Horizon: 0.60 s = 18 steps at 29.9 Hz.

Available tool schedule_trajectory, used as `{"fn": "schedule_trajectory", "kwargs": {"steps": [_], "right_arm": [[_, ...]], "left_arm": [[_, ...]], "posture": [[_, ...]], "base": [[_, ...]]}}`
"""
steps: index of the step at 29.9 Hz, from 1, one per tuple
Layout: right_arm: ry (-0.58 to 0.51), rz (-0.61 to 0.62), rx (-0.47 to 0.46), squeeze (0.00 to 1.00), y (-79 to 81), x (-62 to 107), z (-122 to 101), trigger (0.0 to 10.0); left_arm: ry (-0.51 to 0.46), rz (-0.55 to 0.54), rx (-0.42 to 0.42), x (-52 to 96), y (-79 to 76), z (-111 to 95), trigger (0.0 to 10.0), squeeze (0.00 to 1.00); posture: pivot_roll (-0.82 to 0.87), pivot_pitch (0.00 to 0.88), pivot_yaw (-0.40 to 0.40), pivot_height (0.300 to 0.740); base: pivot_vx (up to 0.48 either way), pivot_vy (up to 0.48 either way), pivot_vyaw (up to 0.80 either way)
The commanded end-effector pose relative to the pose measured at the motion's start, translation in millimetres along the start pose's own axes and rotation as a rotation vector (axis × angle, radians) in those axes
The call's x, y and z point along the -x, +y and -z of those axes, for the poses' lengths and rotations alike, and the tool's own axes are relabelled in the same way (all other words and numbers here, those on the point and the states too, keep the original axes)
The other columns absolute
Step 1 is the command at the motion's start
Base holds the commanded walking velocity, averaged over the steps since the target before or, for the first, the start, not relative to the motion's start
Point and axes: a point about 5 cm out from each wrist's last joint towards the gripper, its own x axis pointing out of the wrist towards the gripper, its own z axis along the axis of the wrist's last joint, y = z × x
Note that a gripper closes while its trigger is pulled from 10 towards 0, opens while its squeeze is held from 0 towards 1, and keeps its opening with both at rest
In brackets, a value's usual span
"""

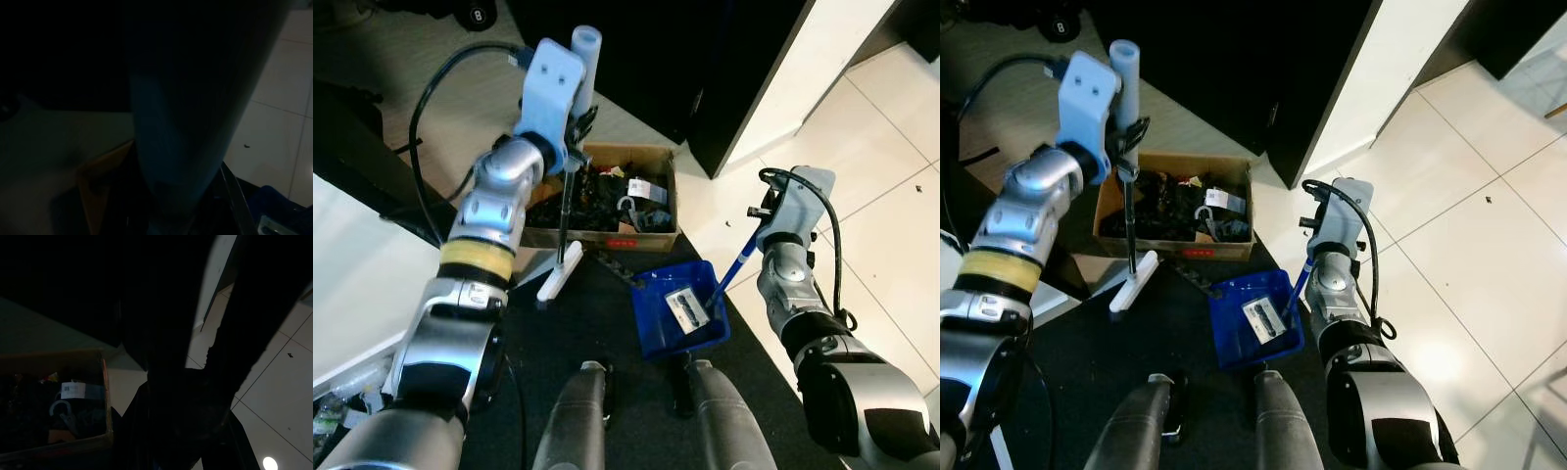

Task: Sweep floor

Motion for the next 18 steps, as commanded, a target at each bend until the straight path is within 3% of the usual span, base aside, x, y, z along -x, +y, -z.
{"fn": "schedule_trajectory", "kwargs": {"steps": [1, 3, 5, 8, 10, 12, 13, 14, 16, 18], "right_arm": [[0.11, 0.006, 0.042, 0.0, -6.4, 12.5, 28, 10.0], [0.112, 0.005, 0.047, 0.0, -6.1, 13.7, 29, 10.0], [0.112, 0.005, 0.047, 0.0, -6.1, 13.7, 29, 10.0], [0.113, 0.005, 0.049, 0.0, -5.9, 14.5, 30, 10.0], [0.114, 0.001, 0.053, 0.0, -5.1, 15.9, 32, 10.0], [0.114, 0.001, 0.053, 0.0, -5.1, 15.9, 32, 10.0], [0.114, 0.0, 0.054, 0.0, -5.1, 16.3, 32, 10.0], [0.114, 0.0, 0.054, 0.0, -5.1, 16.3, 32, 10.0], [0.112, -0.003, 0.056, 0.0, -5.6, 16.3, 32, 10.0], [0.112, -0.003, 0.056, 0.0, -5.9, 16.1, 32, 10.0]], "left_arm": [[0.016, 0.007, -0.071, -0.6, -22.9, 18, 10.0, 0.0], [0.02, -0.051, -0.131, -1.1, -38.5, 30, 10.0, 0.0], [0.02, -0.051, -0.131, -1.1, -38.5, 30, 10.0, 0.0], [-0.009, -0.107, -0.157, -2.0, -51.4, 34, 10.0, 0.0], [-0.056, -0.05, -0.076, -2.8, -79.3, 37, 10.0, 0.0], [-0.056, -0.05, -0.076, -2.8, -79.3, 37, 10.0, 0.0], [-0.092, 0.009, -0.019, -3.5, -94.5, 33, 10.0, 0.0], [-0.092, 0.009, -0.019, -3.5, -94.5, 33, 10.0, 0.0], [-0.178, 0.105, 0.065, -6.2, -118.4, 18, 10.0, 0.0], [-0.245, 0.143, 0.128, -10.9, -131.7, -1, 10.0, 0.0]], "posture": [[0.01, 0.319, -0.043, 0.74], [0.01, 0.322, -0.043, 0.74], [0.01, 0.322, -0.043, 0.74], [0.01, 0.325, -0.045, 0.74], [0.0, 0.329, -0.042, 0.74], [0.0, 0.329, -0.042, 0.74], [0.0, 0.33, -0.041, 0.74], [0.0, 0.33, -0.041, 0.74], [0.0, 0.334, -0.039, 0.74], [0.0, 0.334, -0.038, 0.74]], "base": [[0.0, 0.0, 0.0], [0.0, 0.0, 0.0], [0.0, 0.0, 0.0], [0.0, 0.0, 0.0], [0.0, 0.0, 0.0], [0.0, 0.0, 0.0], [0.0, 0.0, 0.0], [0.0, 0.0, 0.0], [0.0, 0.0, 0.0], [0.0, 0.0, 0.0]]}}
